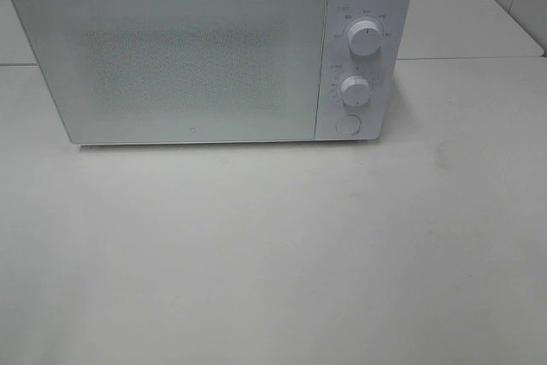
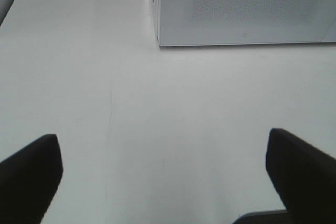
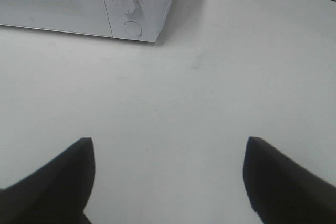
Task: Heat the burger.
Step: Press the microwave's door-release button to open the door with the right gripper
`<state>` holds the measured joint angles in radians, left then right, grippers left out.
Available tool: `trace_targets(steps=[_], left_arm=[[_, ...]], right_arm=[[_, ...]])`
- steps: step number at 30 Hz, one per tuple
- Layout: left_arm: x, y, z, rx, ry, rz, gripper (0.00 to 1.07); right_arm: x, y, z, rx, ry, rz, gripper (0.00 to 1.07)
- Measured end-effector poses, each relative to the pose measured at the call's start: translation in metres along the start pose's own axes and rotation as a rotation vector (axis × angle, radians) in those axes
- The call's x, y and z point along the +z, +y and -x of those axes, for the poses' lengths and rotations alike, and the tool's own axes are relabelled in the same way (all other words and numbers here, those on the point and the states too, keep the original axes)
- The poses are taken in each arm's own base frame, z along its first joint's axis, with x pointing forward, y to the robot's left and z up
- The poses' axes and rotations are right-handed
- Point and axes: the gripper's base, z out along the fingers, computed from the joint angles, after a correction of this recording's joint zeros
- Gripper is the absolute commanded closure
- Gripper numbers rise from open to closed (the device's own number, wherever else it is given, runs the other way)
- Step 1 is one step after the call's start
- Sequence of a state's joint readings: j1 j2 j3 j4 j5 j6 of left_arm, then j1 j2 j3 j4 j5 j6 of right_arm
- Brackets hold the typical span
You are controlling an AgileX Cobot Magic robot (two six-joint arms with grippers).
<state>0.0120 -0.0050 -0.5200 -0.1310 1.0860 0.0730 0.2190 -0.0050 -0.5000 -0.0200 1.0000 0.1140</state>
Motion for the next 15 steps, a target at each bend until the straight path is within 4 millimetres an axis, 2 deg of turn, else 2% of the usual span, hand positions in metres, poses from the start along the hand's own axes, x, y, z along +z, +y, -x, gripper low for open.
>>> trace_targets(steps=[10,15], left_arm=[[0.000,0.000,0.000,0.000,0.000,0.000,0.09],[0.000,0.000,0.000,0.000,0.000,0.000,0.09]], right_arm=[[-0.004,0.000,0.002,0.001,-0.012,0.003,0.31],[-0.007,0.002,0.013,0.000,-0.028,0.007,0.31]])
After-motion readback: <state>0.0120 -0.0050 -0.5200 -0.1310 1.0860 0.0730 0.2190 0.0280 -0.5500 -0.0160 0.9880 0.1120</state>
